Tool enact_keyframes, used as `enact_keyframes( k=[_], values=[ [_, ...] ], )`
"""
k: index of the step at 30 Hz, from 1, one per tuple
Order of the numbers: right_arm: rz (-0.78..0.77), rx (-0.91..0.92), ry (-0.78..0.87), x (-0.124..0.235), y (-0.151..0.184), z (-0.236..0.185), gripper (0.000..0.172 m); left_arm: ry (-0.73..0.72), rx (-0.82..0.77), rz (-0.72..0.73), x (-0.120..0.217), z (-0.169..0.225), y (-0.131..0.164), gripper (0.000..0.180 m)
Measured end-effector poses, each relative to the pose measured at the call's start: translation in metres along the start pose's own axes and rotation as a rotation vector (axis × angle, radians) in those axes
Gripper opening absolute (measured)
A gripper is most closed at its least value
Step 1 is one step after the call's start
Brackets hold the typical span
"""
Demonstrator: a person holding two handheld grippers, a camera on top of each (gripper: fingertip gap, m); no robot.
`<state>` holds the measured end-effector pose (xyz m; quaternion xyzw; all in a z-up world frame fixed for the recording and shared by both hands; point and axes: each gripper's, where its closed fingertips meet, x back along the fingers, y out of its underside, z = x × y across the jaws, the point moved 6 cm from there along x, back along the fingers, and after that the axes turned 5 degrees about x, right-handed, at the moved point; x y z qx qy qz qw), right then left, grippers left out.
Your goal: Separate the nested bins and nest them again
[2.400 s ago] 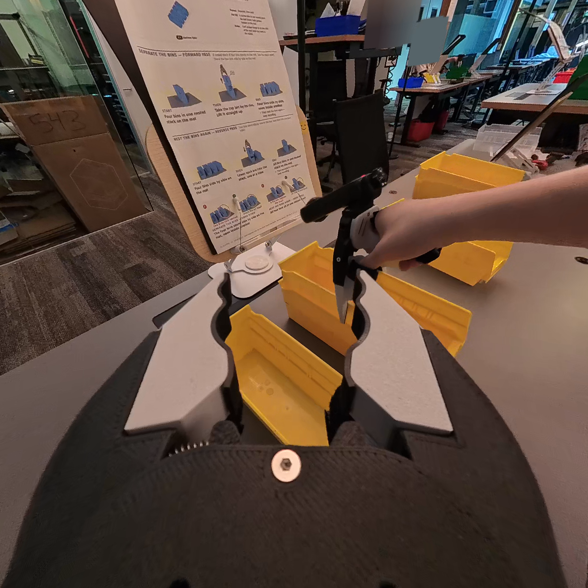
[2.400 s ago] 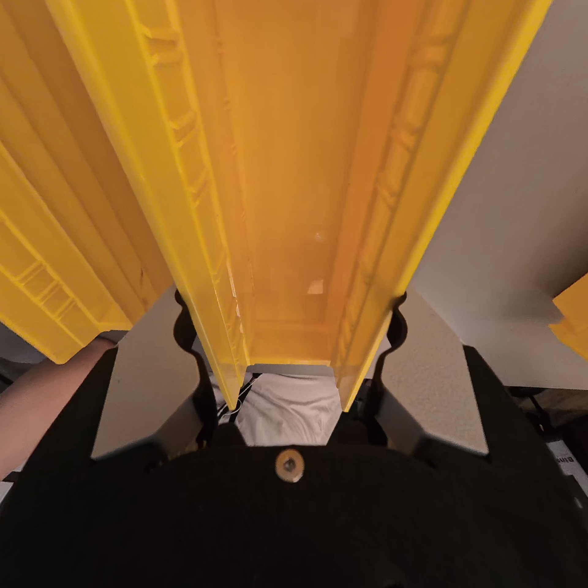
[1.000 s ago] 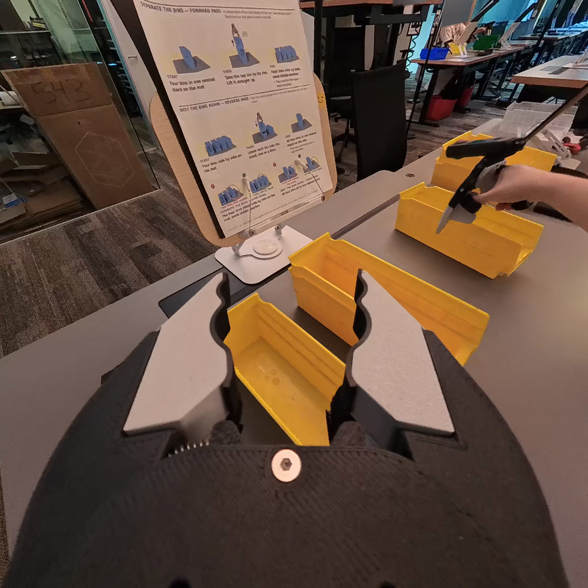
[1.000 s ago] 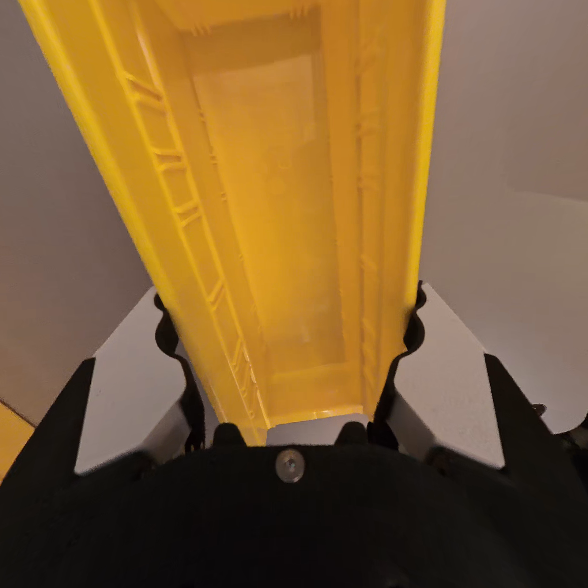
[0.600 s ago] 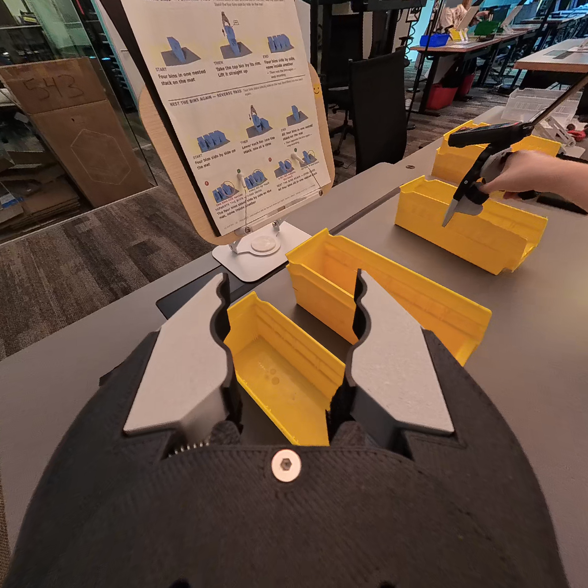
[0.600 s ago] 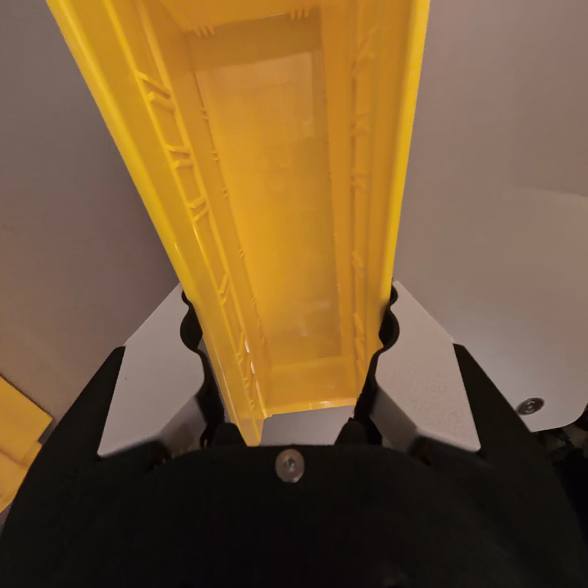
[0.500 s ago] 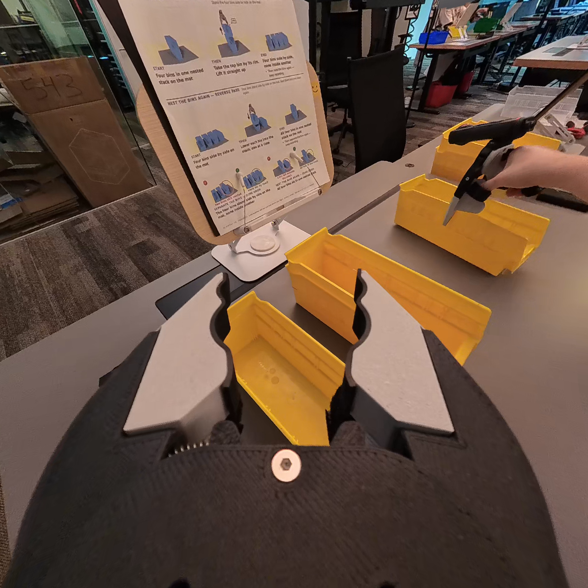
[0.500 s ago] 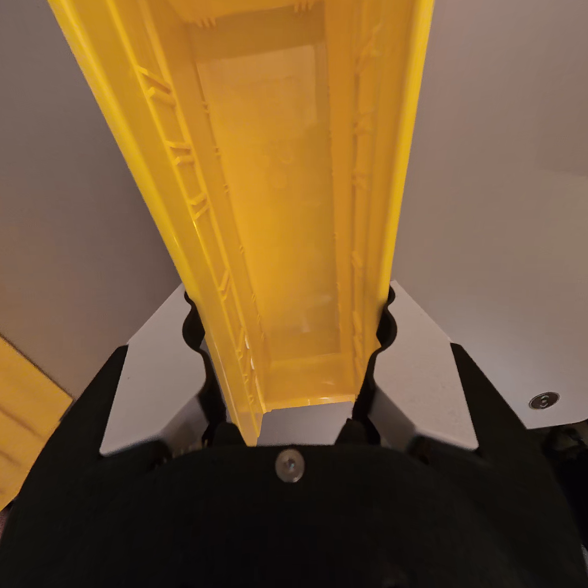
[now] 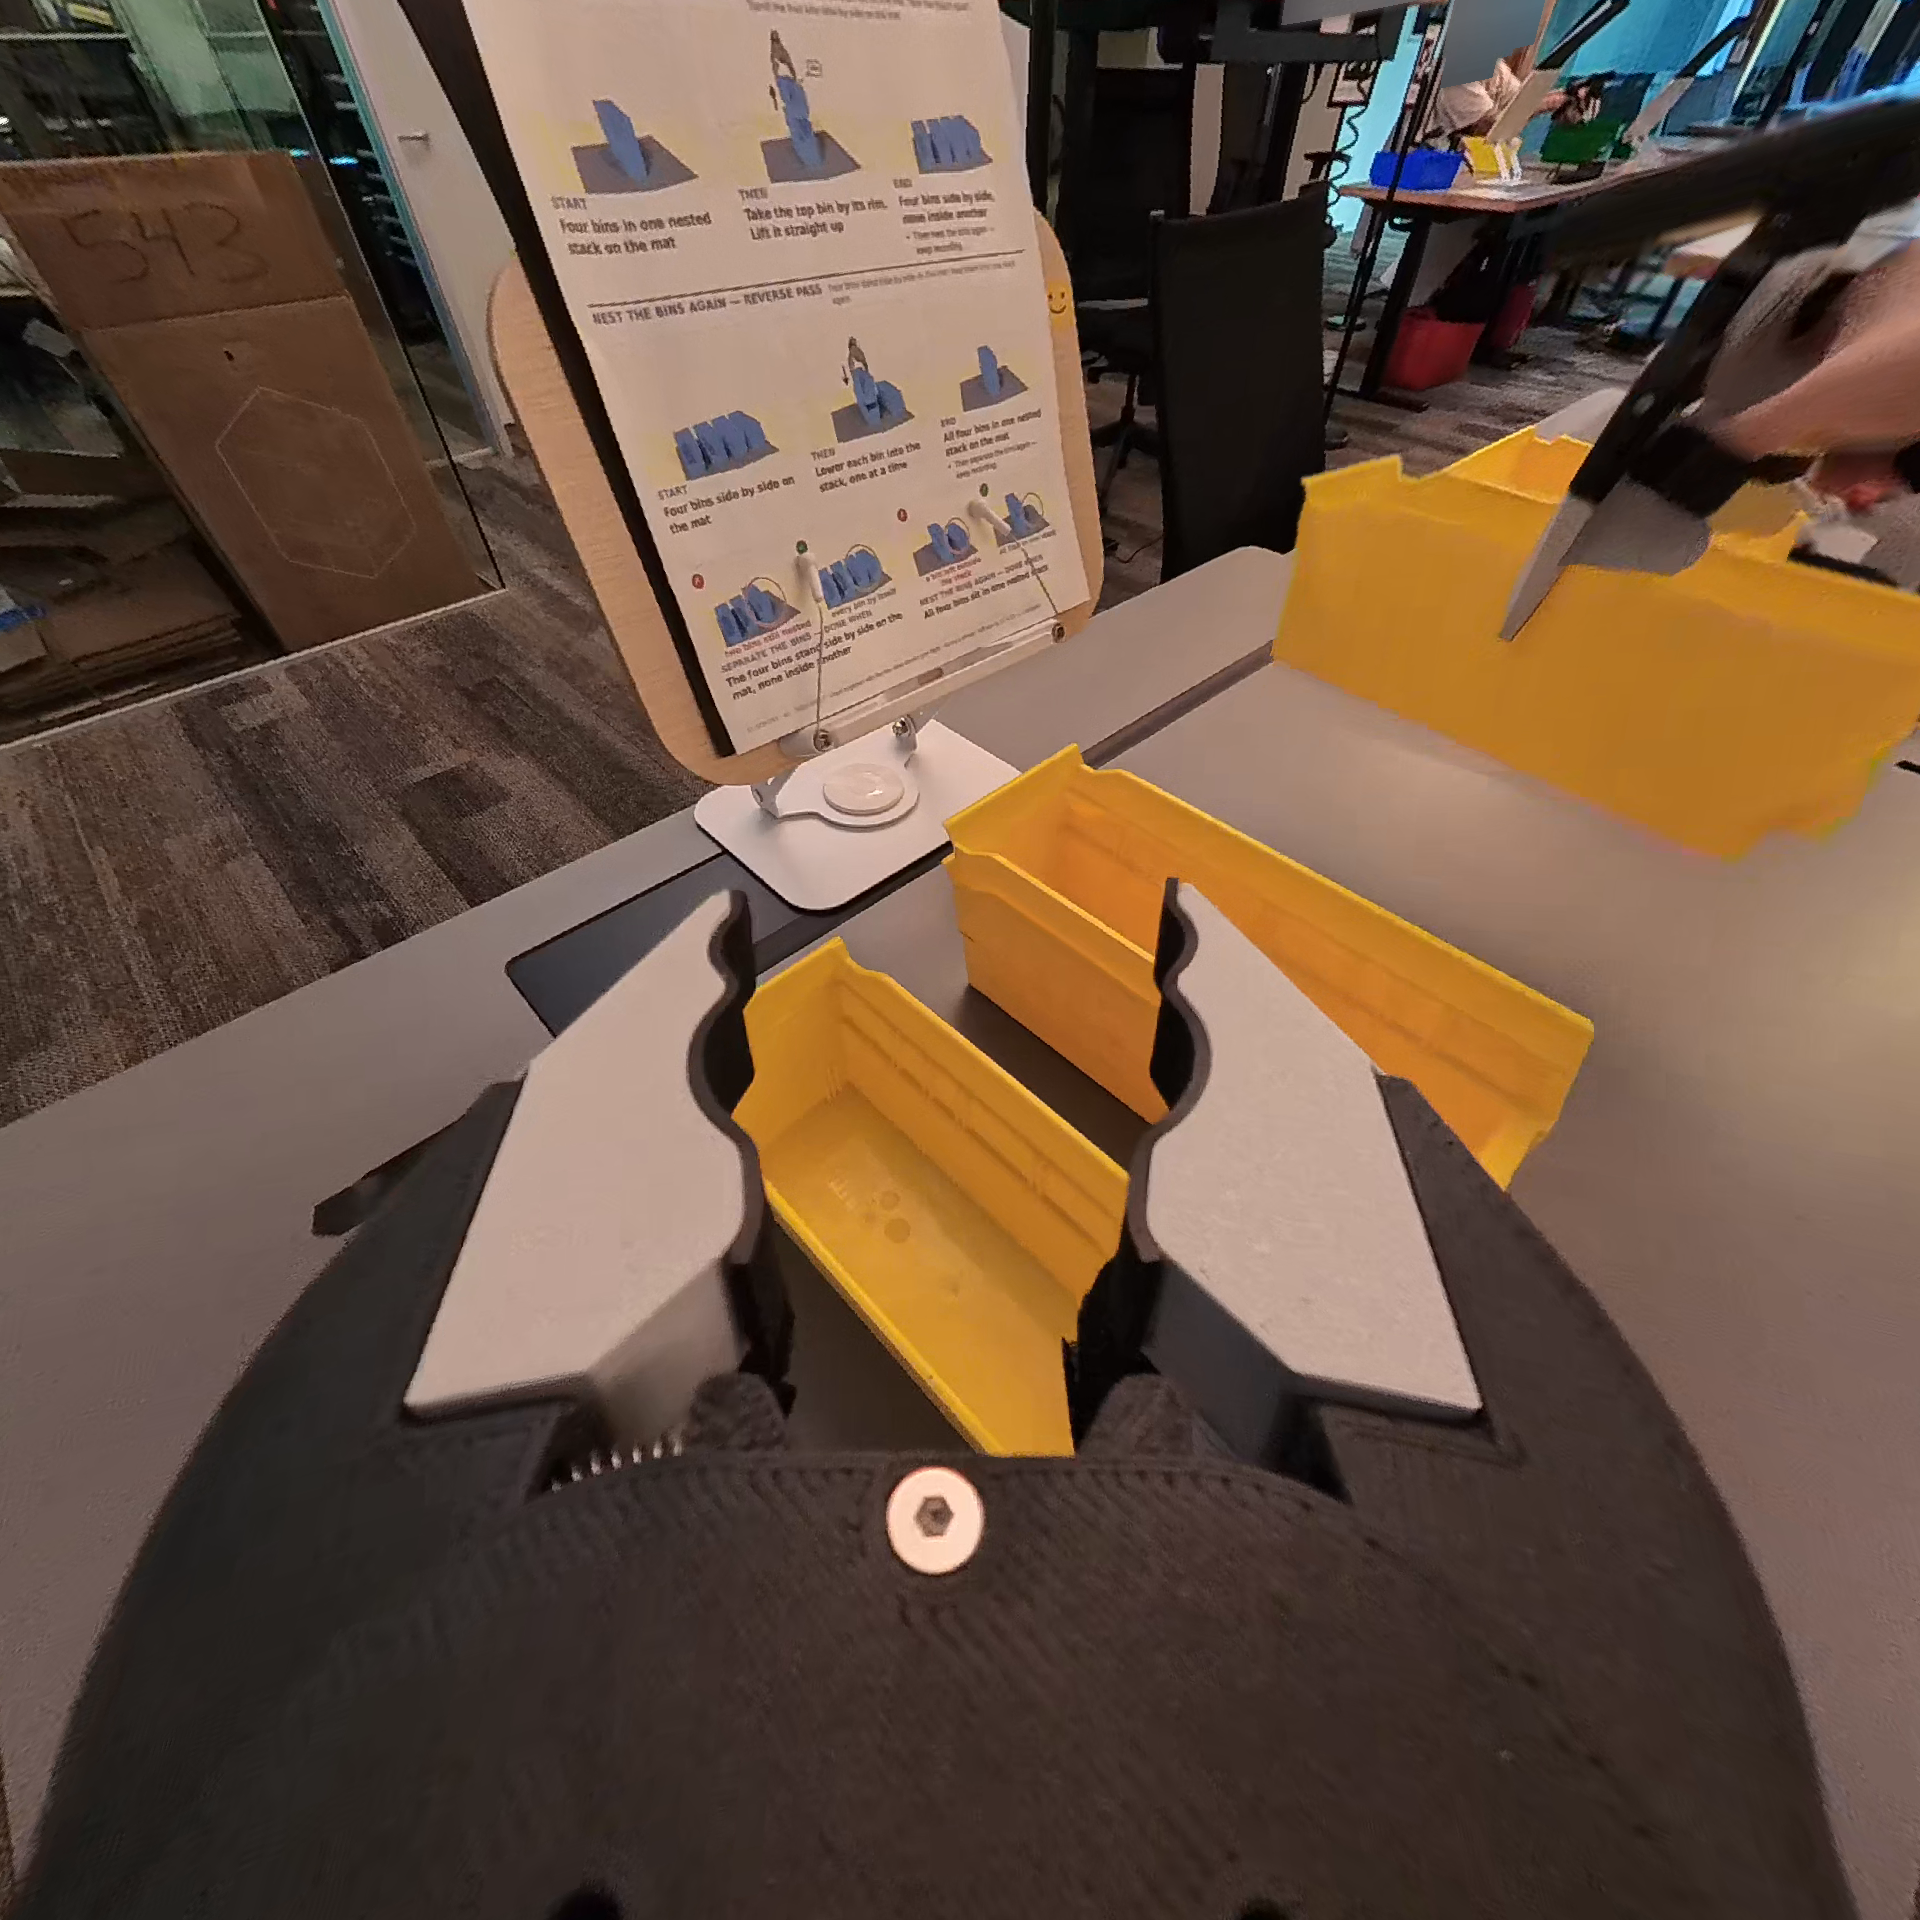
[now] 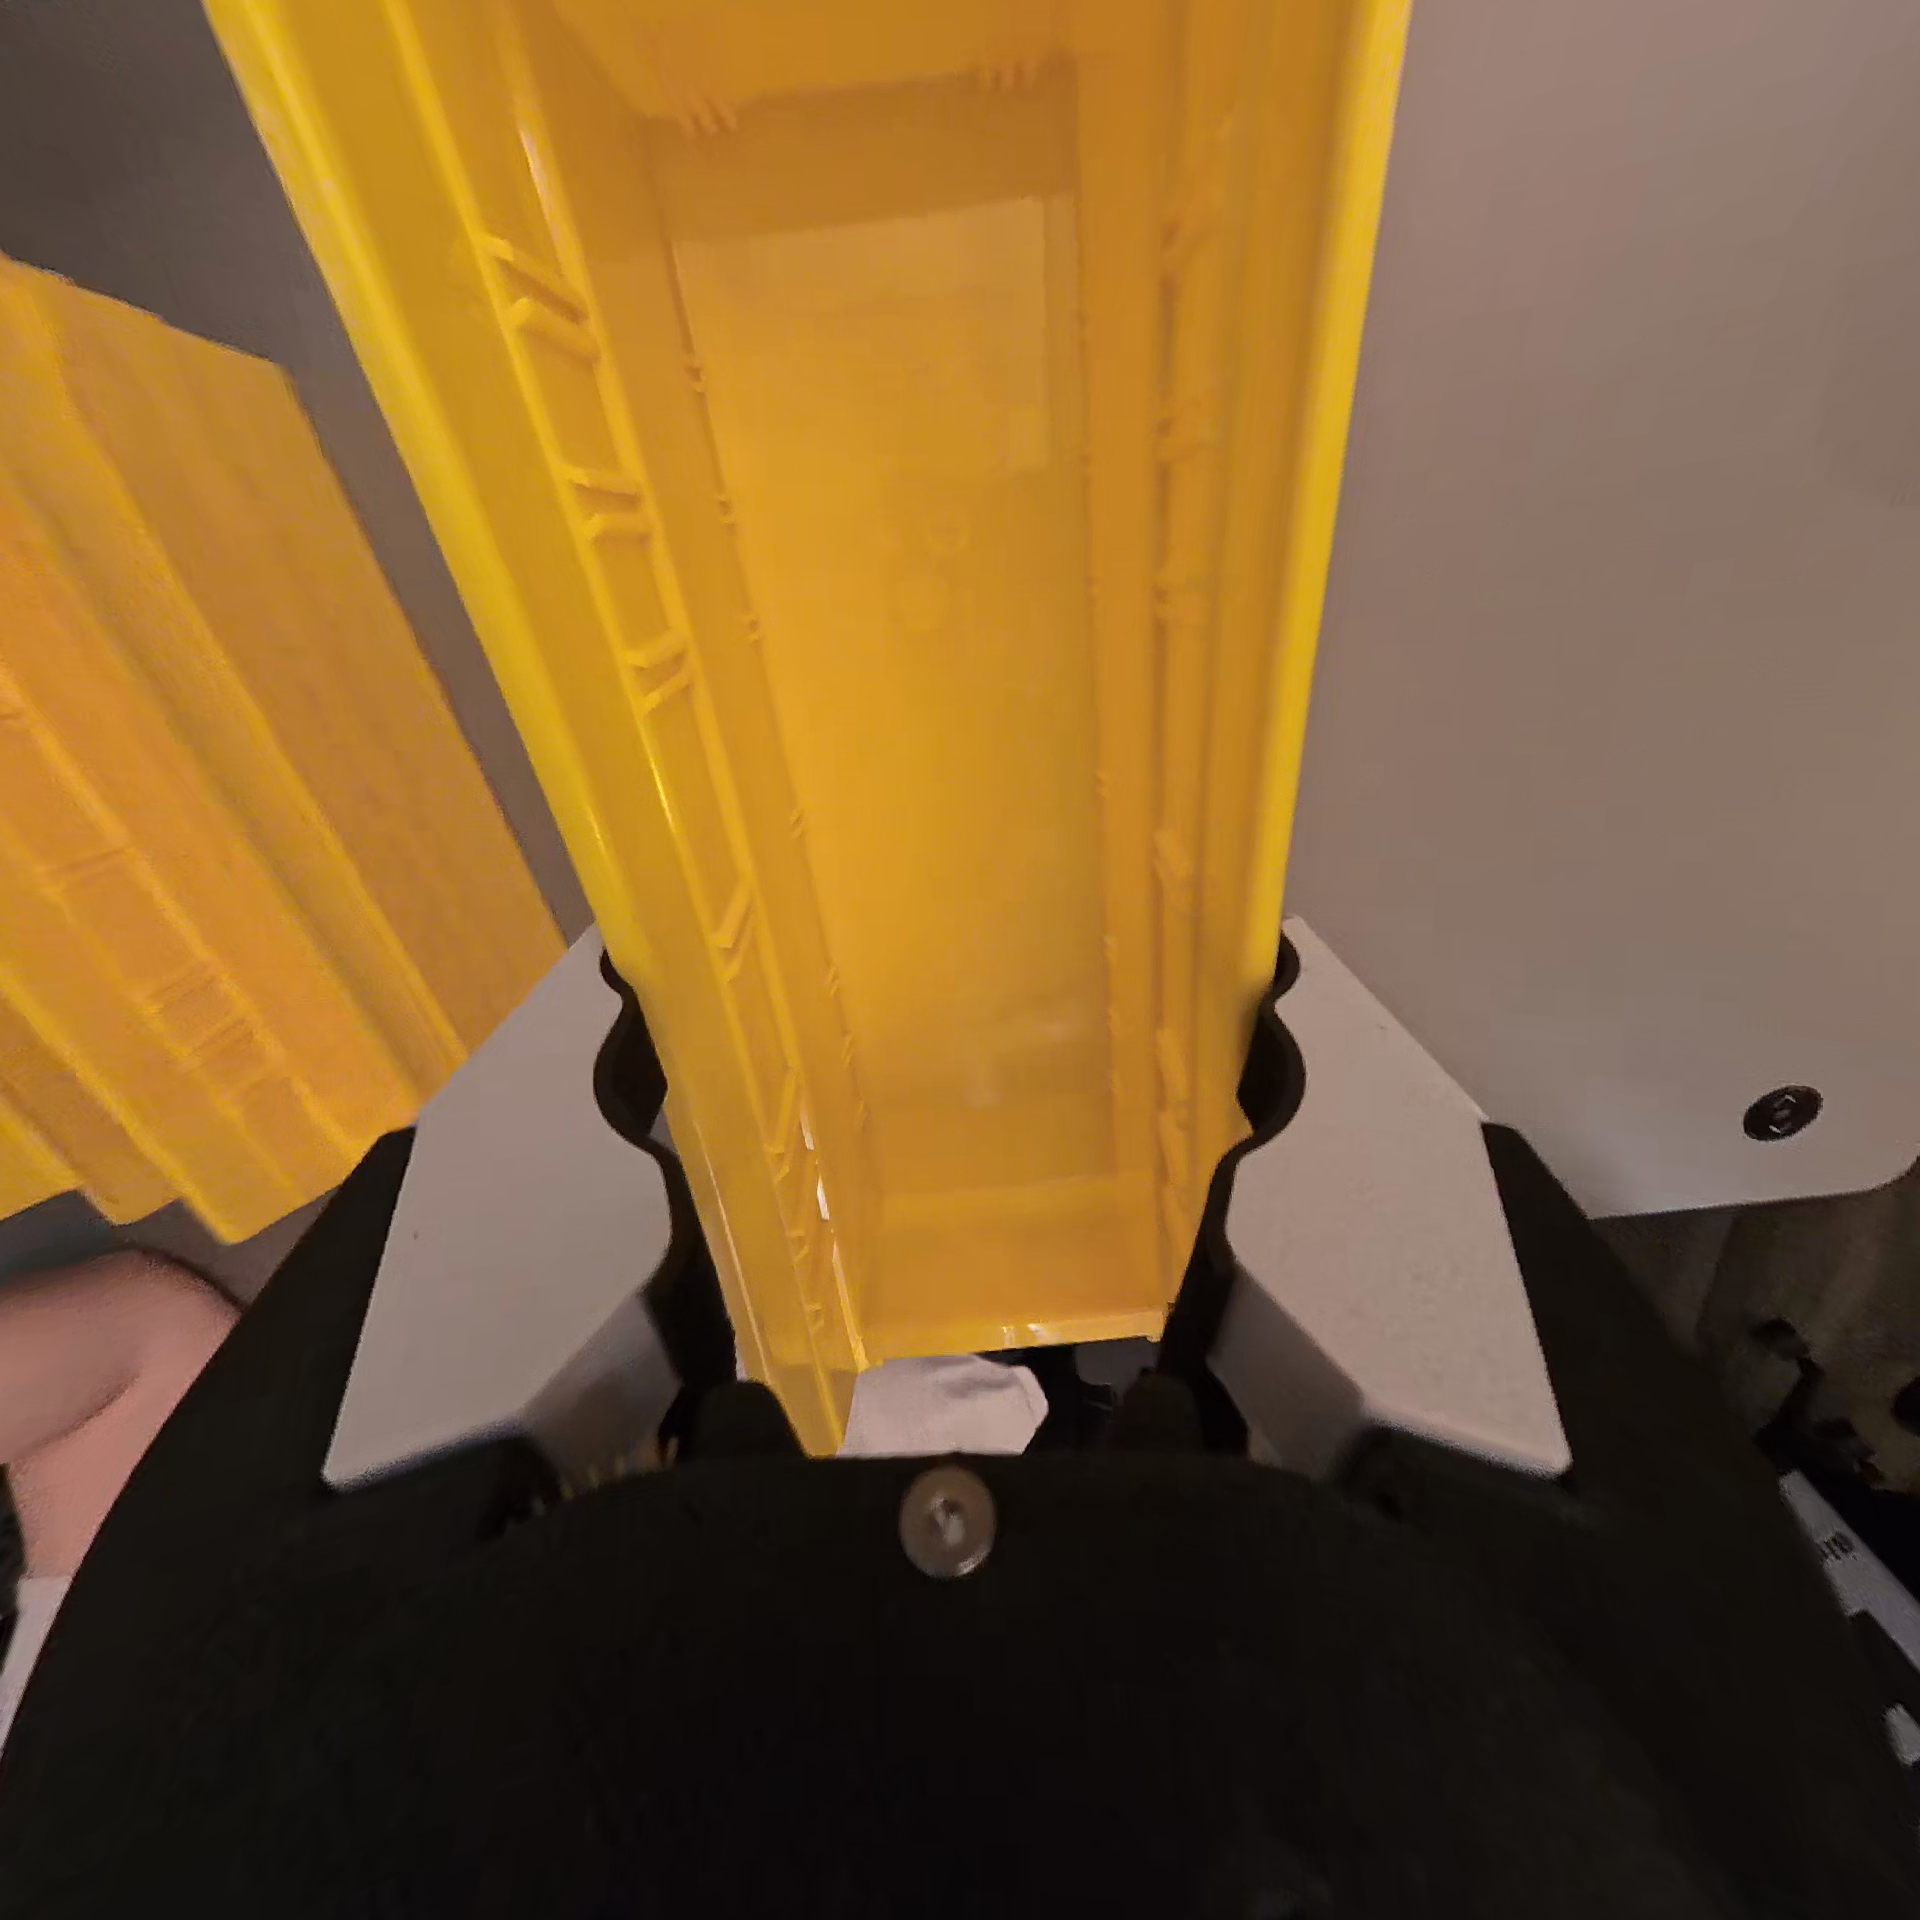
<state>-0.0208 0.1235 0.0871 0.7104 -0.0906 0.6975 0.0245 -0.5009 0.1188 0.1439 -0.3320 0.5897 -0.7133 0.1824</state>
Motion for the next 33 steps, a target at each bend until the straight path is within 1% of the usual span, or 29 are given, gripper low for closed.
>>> enact_keyframes(
  k=[2,4,9,13,17,25,33],
  values=[
    [0.014,0.029,-0.007,0.018,0.005,-0.025,0.115,-0.010,-0.006,0.000,0.002,0.000,0.000,0.077],
    [0.020,0.061,-0.048,0.032,0.011,-0.052,0.115,-0.009,-0.012,0.008,0.004,0.003,-0.001,0.077],
    [0.009,0.116,-0.151,0.052,0.022,-0.114,0.115,-0.009,-0.033,0.004,0.006,0.009,-0.001,0.077],
    [-0.031,0.168,-0.168,0.051,0.028,-0.157,0.115,-0.008,-0.040,0.004,0.008,0.010,-0.001,0.077],
    [-0.064,0.191,-0.184,0.036,0.030,-0.190,0.115,0.000,-0.029,0.015,0.011,0.008,-0.002,0.078],
    [-0.137,0.190,-0.147,-0.004,0.030,-0.219,0.115,0.010,-0.002,0.032,0.015,0.001,-0.003,0.077],
    [-0.093,0.151,-0.108,-0.017,0.015,-0.229,0.117,0.012,0.002,0.030,0.015,0.001,-0.003,0.077]
  ],
)
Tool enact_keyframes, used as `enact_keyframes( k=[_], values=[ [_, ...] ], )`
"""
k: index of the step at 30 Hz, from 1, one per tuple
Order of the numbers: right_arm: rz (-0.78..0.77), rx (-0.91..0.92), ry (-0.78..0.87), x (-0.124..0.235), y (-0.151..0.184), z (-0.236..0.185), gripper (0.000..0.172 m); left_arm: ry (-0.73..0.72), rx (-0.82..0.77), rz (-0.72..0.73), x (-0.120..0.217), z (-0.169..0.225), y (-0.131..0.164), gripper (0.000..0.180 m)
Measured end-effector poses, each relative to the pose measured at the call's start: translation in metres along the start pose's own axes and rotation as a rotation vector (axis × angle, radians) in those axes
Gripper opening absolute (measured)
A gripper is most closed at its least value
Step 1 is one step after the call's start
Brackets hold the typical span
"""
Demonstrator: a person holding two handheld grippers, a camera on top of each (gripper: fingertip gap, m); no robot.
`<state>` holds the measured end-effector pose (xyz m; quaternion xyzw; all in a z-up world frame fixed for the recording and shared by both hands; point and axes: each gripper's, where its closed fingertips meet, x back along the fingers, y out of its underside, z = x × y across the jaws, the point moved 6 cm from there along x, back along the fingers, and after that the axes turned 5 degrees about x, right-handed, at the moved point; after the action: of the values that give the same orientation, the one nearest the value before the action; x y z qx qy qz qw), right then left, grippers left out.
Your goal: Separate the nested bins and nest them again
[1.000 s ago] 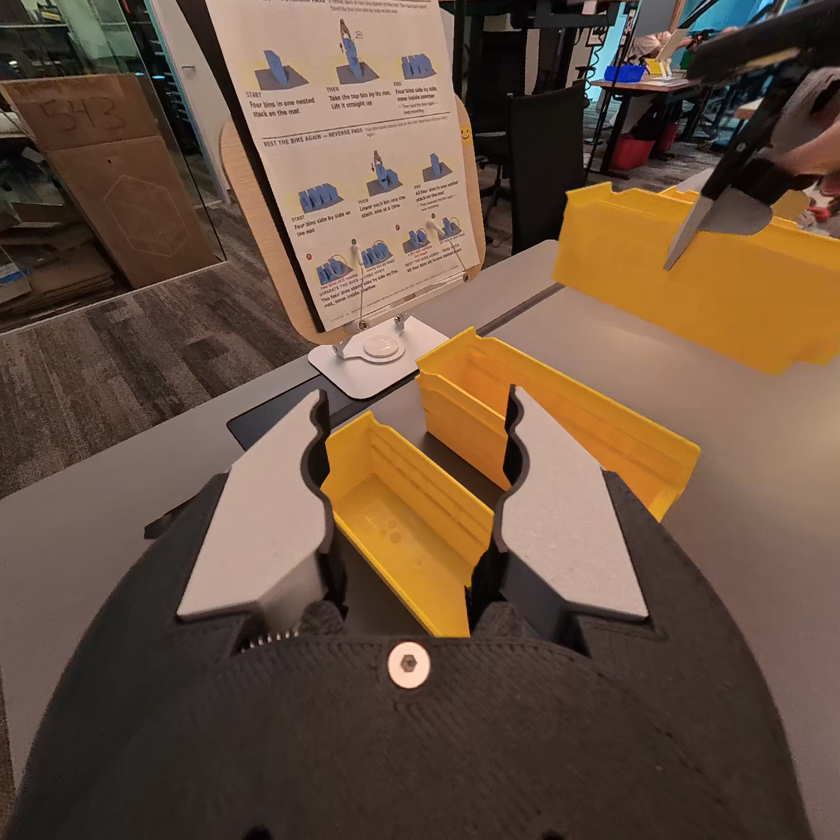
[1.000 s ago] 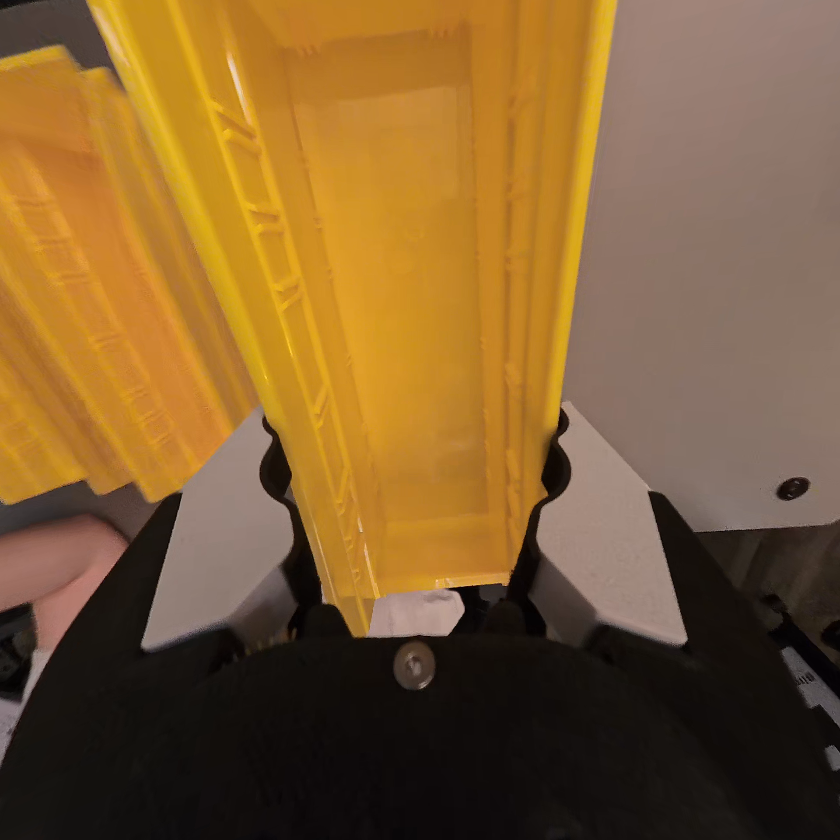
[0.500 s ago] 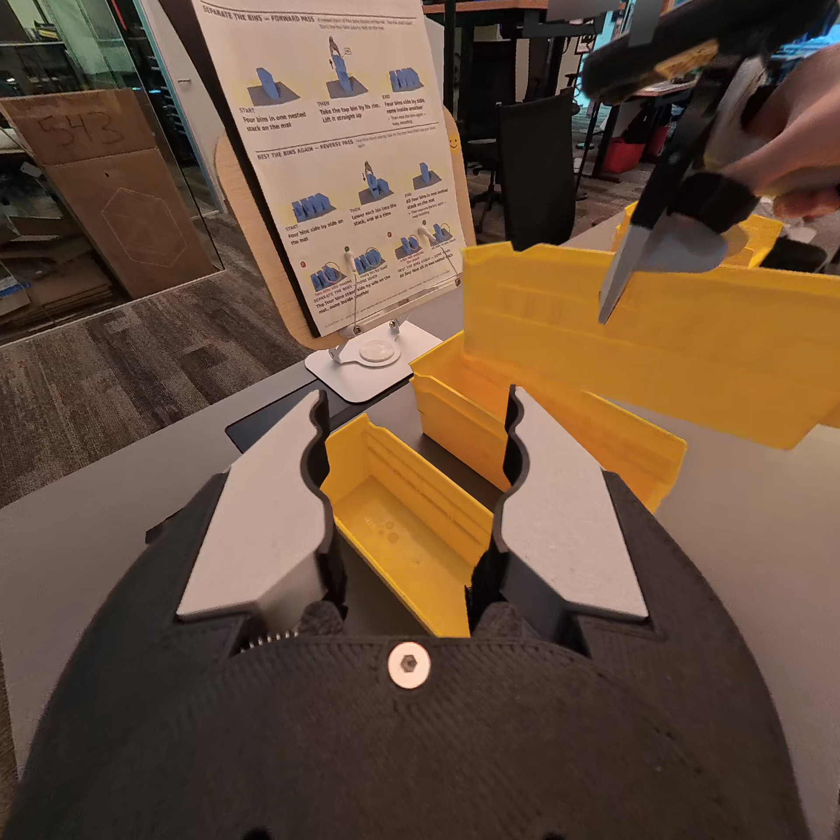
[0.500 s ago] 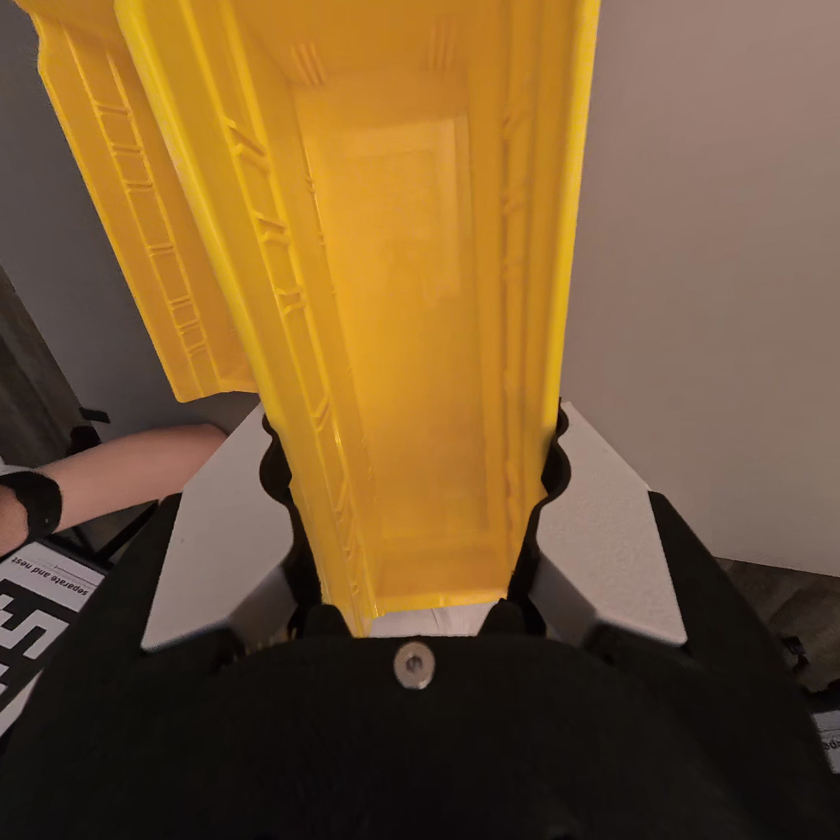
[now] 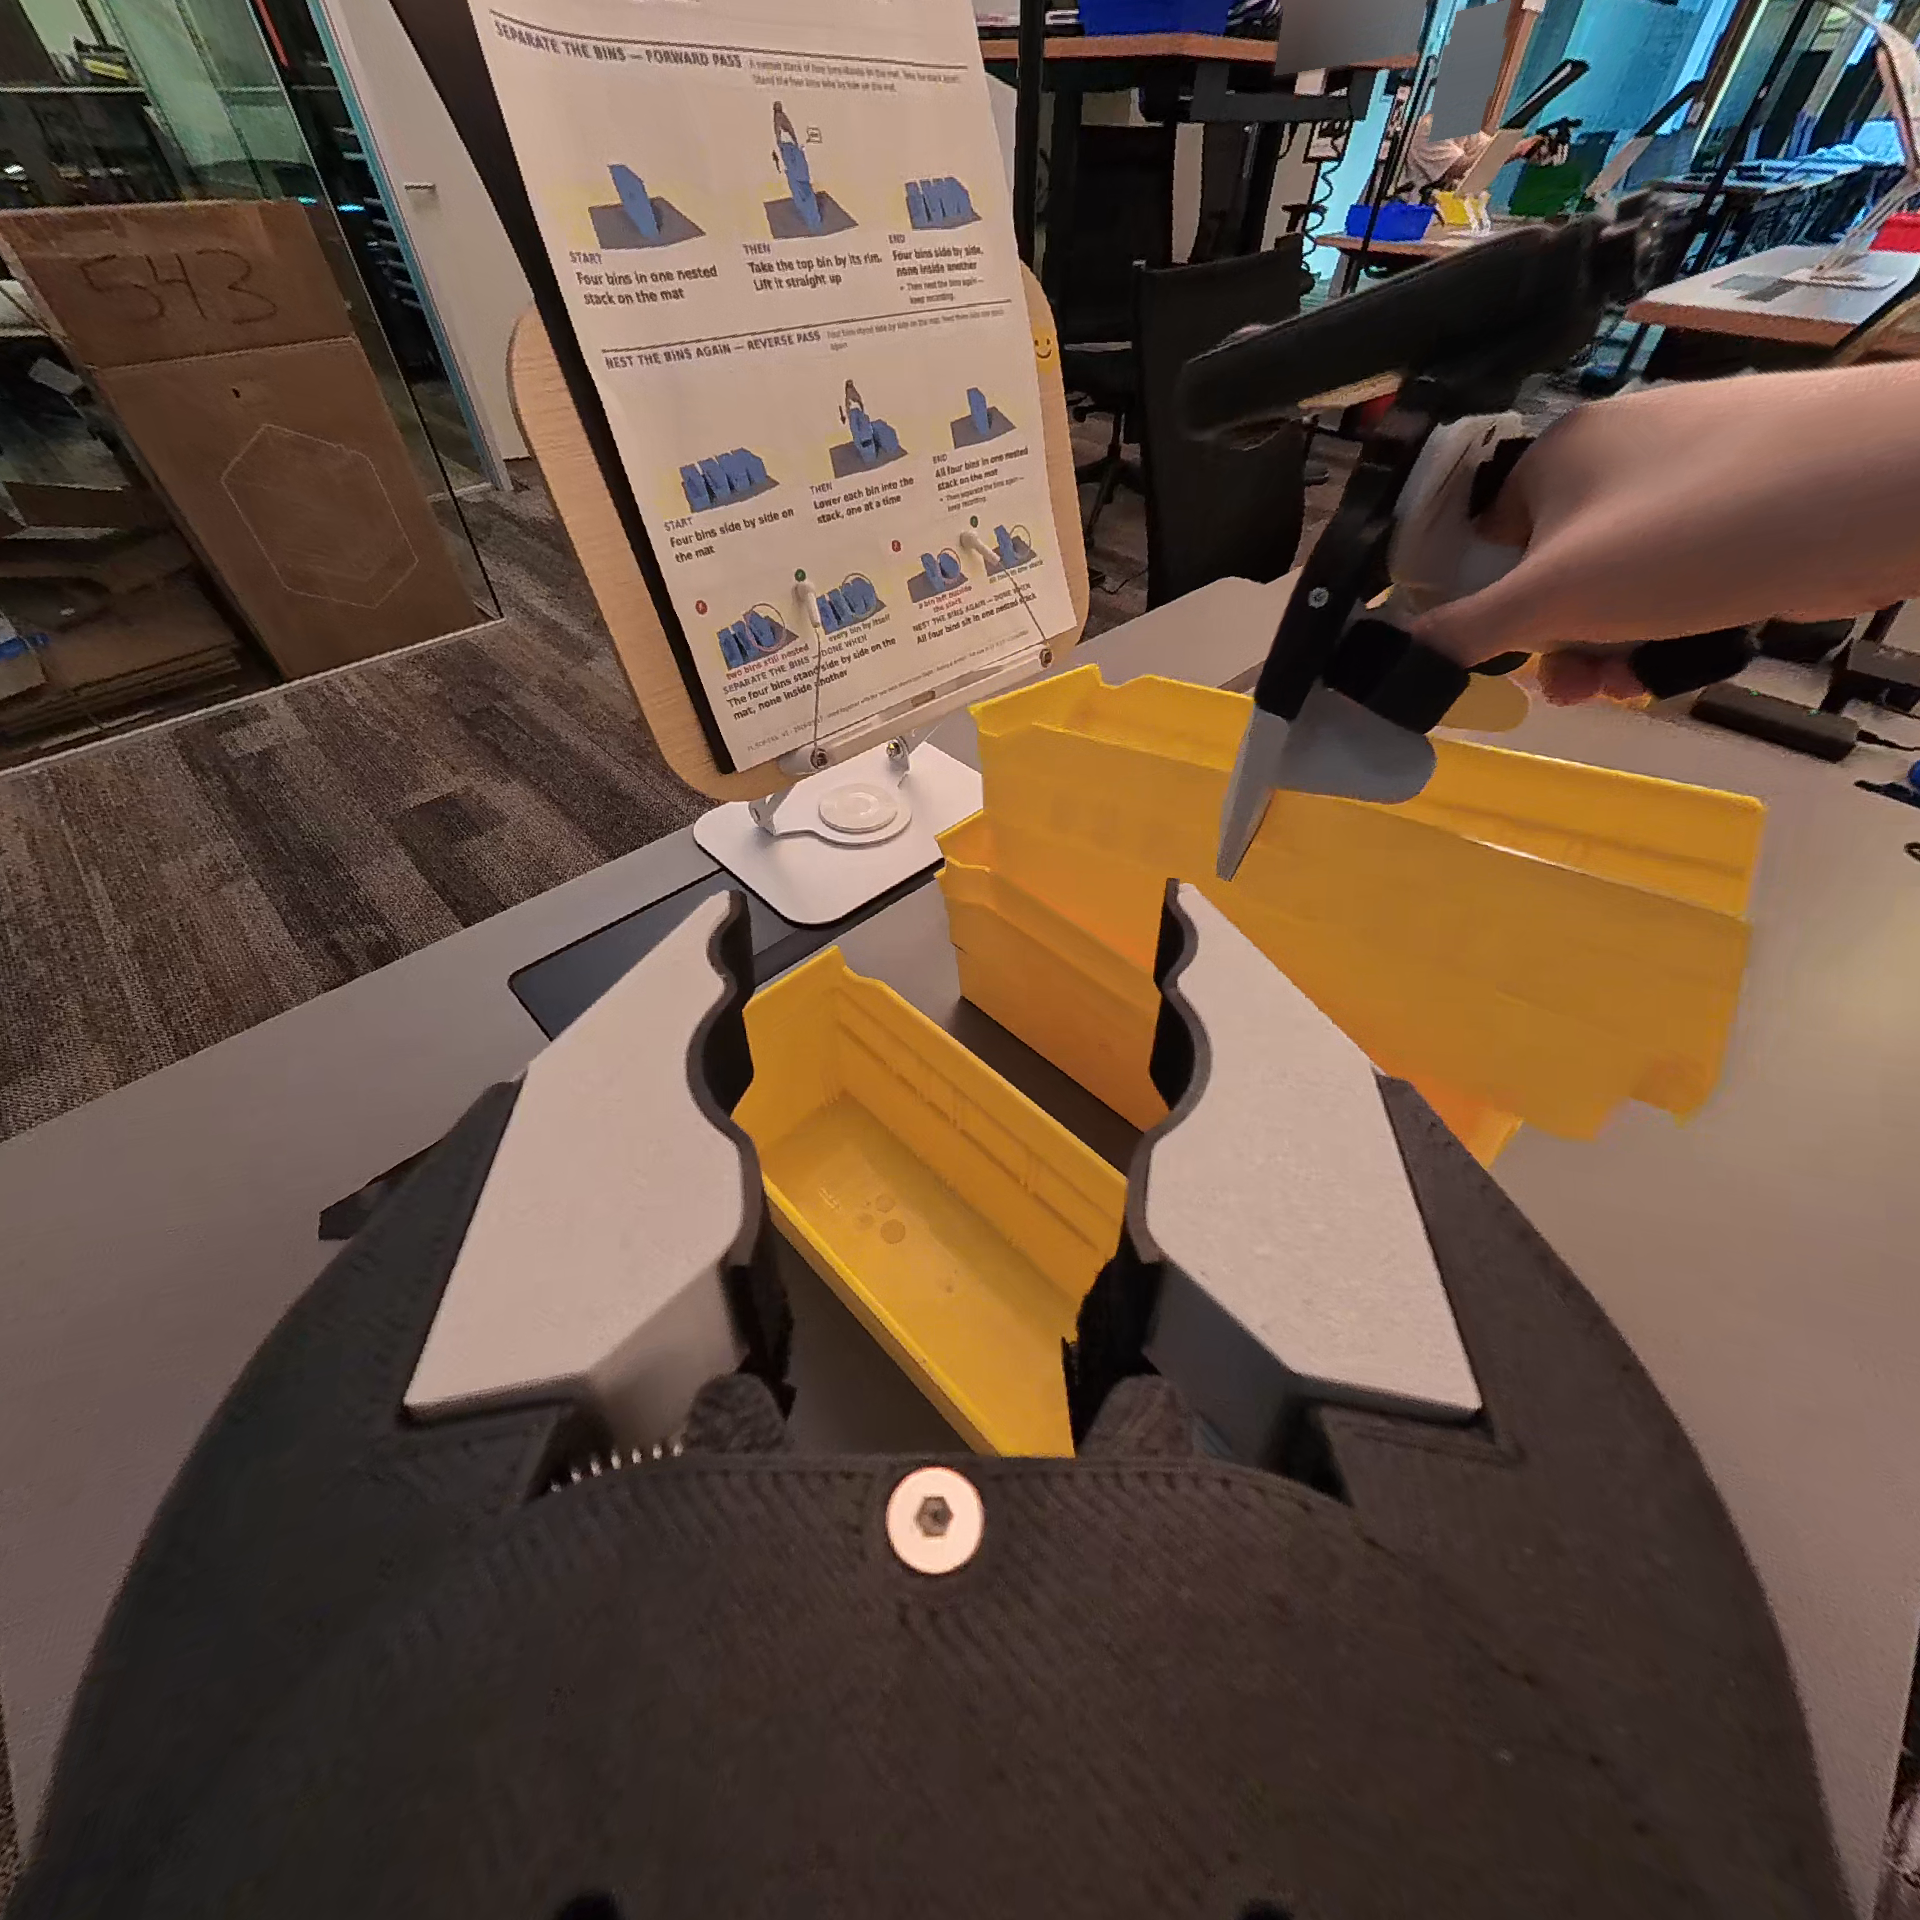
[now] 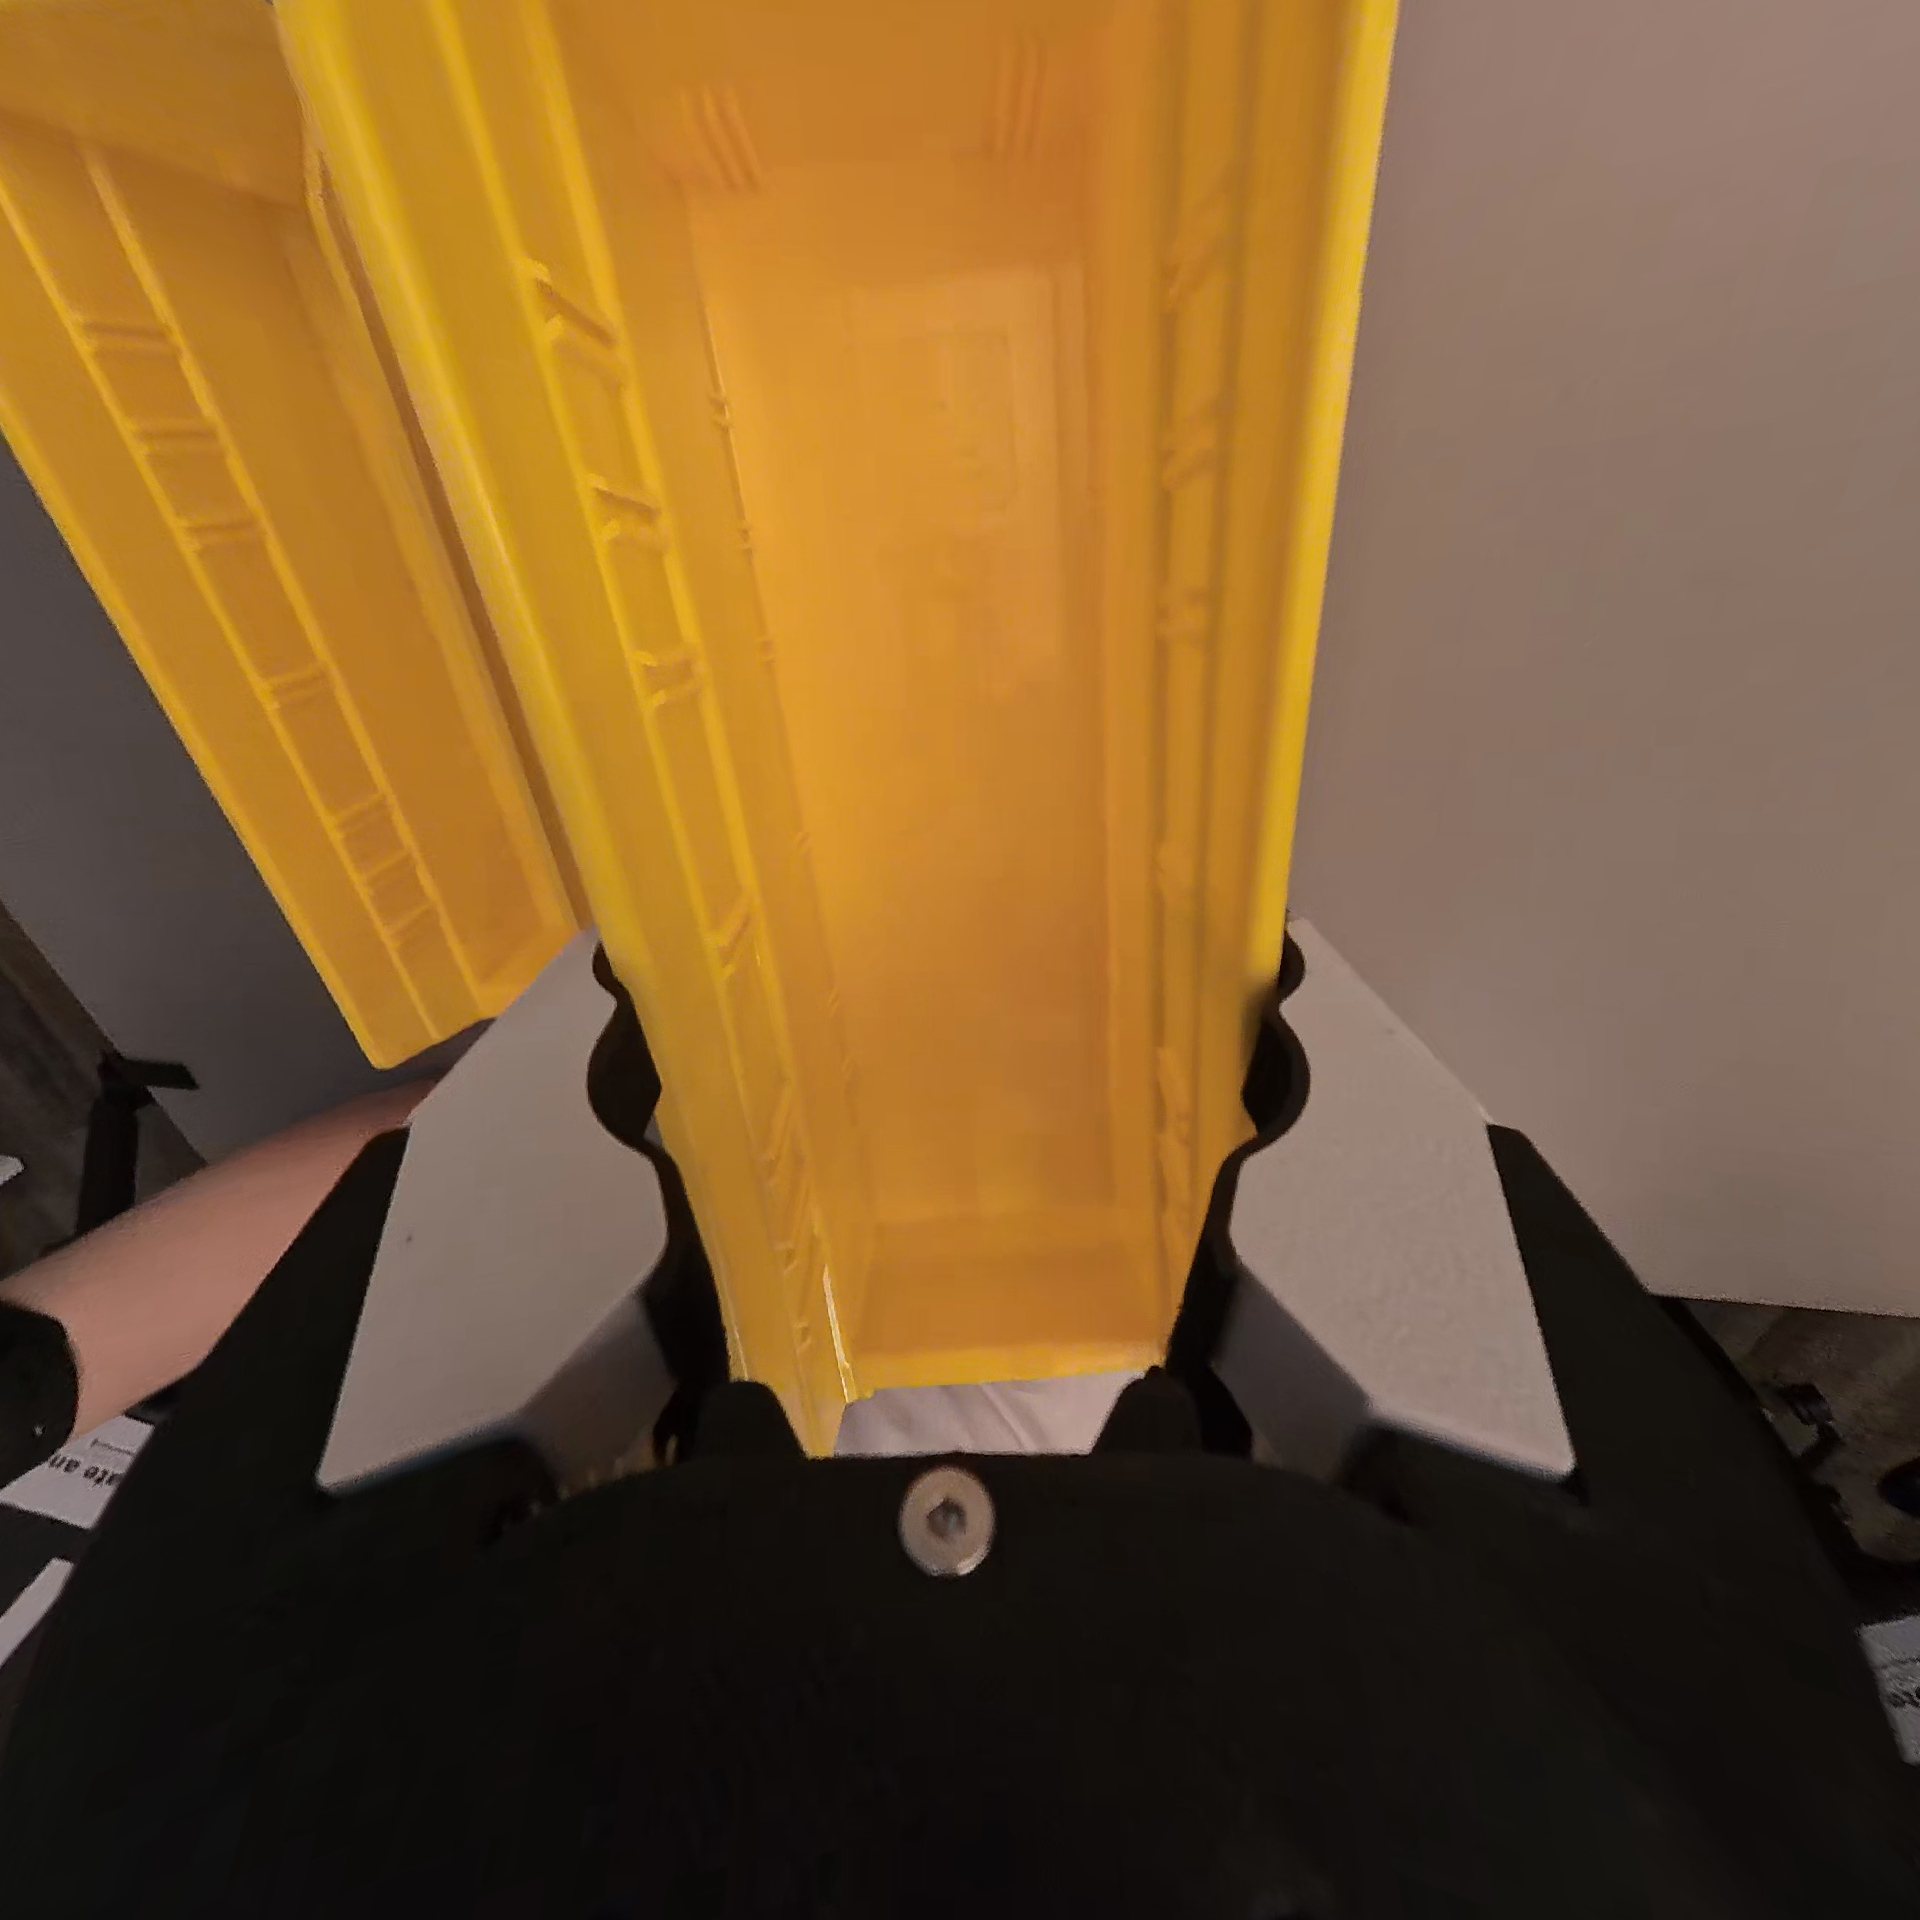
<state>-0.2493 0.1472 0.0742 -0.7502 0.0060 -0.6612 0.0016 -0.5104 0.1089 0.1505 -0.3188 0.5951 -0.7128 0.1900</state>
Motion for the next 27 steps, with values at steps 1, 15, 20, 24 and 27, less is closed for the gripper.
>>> enact_keyframes(
  k=[1,15,20,24,27],
  values=[
    [0.007,-0.007,0.001,-0.002,-0.001,0.000,0.118,0.001,-0.002,-0.001,0.000,0.001,0.000,0.077],
    [0.058,-0.018,0.057,-0.040,-0.011,-0.008,0.122,0.027,-0.014,0.011,0.005,0.007,-0.002,0.078],
    [0.051,-0.014,0.068,-0.048,-0.012,-0.009,0.122,0.024,-0.006,0.021,0.009,0.005,-0.002,0.078],
    [0.062,-0.006,0.076,-0.053,-0.015,-0.009,0.120,0.025,-0.003,0.030,0.010,0.005,-0.003,0.077],
    [0.085,0.003,0.085,-0.052,-0.016,-0.009,0.117,0.026,-0.003,0.024,0.009,0.005,-0.003,0.078]
  ],
)
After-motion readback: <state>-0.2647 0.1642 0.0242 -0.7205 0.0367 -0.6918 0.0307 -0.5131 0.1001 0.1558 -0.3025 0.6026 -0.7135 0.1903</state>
